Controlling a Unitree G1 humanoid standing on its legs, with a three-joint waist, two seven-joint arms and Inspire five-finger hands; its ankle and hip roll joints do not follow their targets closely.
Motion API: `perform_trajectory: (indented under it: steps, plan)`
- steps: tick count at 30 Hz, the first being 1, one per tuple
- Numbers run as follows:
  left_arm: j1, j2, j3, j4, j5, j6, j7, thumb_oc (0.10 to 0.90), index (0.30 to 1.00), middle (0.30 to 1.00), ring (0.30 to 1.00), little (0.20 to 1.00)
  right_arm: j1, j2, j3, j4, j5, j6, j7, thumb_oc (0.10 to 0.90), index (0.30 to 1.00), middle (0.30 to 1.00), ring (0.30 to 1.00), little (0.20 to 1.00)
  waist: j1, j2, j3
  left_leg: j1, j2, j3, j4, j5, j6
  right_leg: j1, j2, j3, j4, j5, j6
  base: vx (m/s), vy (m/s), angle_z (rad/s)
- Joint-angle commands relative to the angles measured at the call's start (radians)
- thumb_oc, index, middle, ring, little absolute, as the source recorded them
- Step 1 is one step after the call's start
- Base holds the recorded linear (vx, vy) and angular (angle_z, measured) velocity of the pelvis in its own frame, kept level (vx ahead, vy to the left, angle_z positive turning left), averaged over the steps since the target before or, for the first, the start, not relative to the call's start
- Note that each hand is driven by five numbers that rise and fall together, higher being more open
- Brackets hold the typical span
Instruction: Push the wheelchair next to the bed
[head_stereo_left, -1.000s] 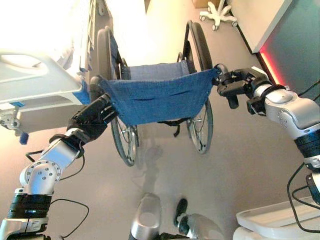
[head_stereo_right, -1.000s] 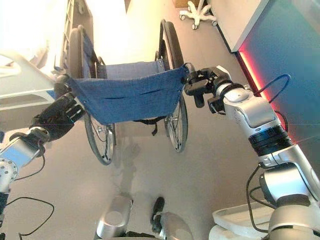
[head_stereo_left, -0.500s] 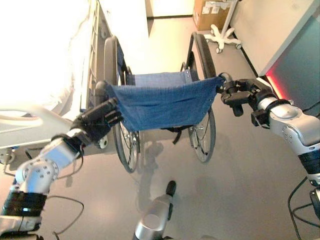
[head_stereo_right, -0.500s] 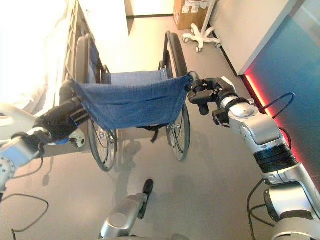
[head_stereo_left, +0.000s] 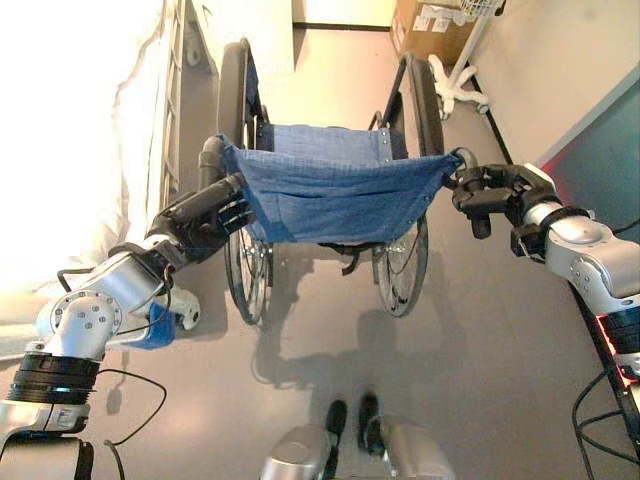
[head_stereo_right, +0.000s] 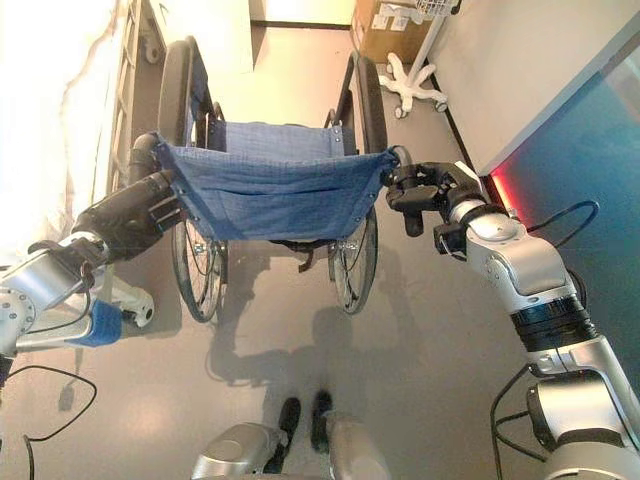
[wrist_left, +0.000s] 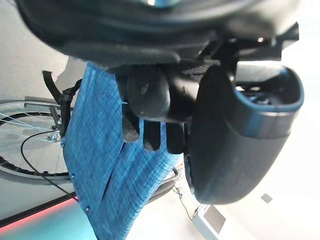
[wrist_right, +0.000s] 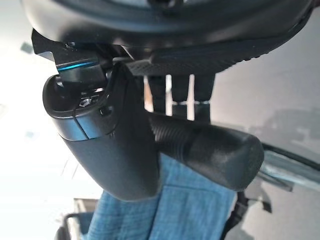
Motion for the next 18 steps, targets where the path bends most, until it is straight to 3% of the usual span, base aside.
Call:
perform_trajectory:
  steps: [1,5,8,11,12,14,16,18]
  plan:
    - [-0.19,-0.032,0.085,-0.014,0.005,-0.266,0.072,0.4,0.3,0.3,0.3,0.3,-0.098,-0.067,0.01,-0.178,-0.02,-0.178,0.061,0.4,0.3,0.3,0.3,0.3,-0.062,0.098,-0.242,0.063,0.137,-0.032,-0.124,0.031,-0.086,0.103,-0.068,0.004,-0.235,0.116,0.303,0.4,-0.098,0.69]
    - [-0.182,-0.045,0.084,-0.035,0.015,-0.269,0.085,0.4,0.3,0.3,0.3,0.3,-0.09,-0.057,-0.012,-0.172,-0.041,-0.165,0.073,0.4,0.3,0.3,0.3,0.3,-0.085,0.097,-0.255,0.137,0.173,-0.034,-0.114,0.021,-0.1,0.073,-0.075,-0.02,-0.257,0.144,0.308,0.41,-0.106,0.13]
    - [-0.133,-0.058,0.114,-0.048,0.014,-0.261,0.066,0.4,0.3,0.3,0.3,0.3,-0.093,-0.076,-0.012,-0.166,-0.031,-0.154,0.082,0.4,0.3,0.3,0.3,0.3,-0.094,0.106,-0.295,0.177,0.219,-0.049,-0.071,0.111,-0.137,0.087,-0.041,-0.023,-0.217,0.125,0.27,0.47,-0.14,-0.06]
    - [-0.069,-0.057,0.166,-0.067,-0.002,-0.258,0.045,0.4,0.3,0.3,0.3,0.3,-0.096,-0.119,-0.012,-0.175,-0.01,-0.133,0.103,0.4,0.3,0.3,0.3,0.3,-0.099,0.113,-0.322,0.154,0.278,-0.054,0.066,0.304,-0.197,0.13,0.017,-0.024,-0.168,0.055,0.208,0.38,-0.138,0.3]
    - [-0.063,-0.056,0.173,-0.071,-0.008,-0.262,0.047,0.4,0.3,0.3,0.3,0.3,-0.097,-0.128,-0.01,-0.182,-0.008,-0.129,0.107,0.4,0.3,0.3,0.3,0.3,-0.096,0.107,-0.322,0.133,0.282,-0.052,0.112,0.329,-0.202,0.145,0.022,-0.024,-0.168,0.046,0.197,0.39,-0.218,0.1]
    - [-0.045,-0.048,0.202,-0.073,-0.019,-0.257,0.035,0.4,0.3,0.3,0.3,0.3,-0.116,-0.144,0.014,-0.185,0.003,-0.134,0.097,0.4,0.3,0.3,0.3,0.3,-0.065,0.071,-0.308,0.026,0.242,-0.075,0.346,0.35,-0.19,0.196,0.025,-0.012,-0.149,0.009,0.17,0.39,-0.227,-0.34]
    - [-0.018,-0.04,0.231,-0.07,-0.026,-0.247,0.013,0.4,0.3,0.3,0.3,0.3,-0.14,-0.162,0.036,-0.18,0.029,-0.138,0.09,0.4,0.3,0.3,0.3,0.3,-0.03,0.056,-0.288,-0.08,0.18,-0.094,0.542,0.349,-0.18,0.24,0.034,0.006,-0.127,-0.023,0.154,0.34,-0.168,-0.43]
    - [-0.009,-0.037,0.246,-0.063,-0.029,-0.236,0.007,0.4,0.3,0.3,0.3,0.3,-0.162,-0.168,0.053,-0.181,0.049,-0.132,0.082,0.4,0.3,0.3,0.3,0.3,-0.006,0.05,-0.267,-0.179,0.15,-0.086,0.625,0.329,-0.165,0.274,0.043,0.02,-0.118,-0.035,0.146,0.27,-0.138,-0.23]
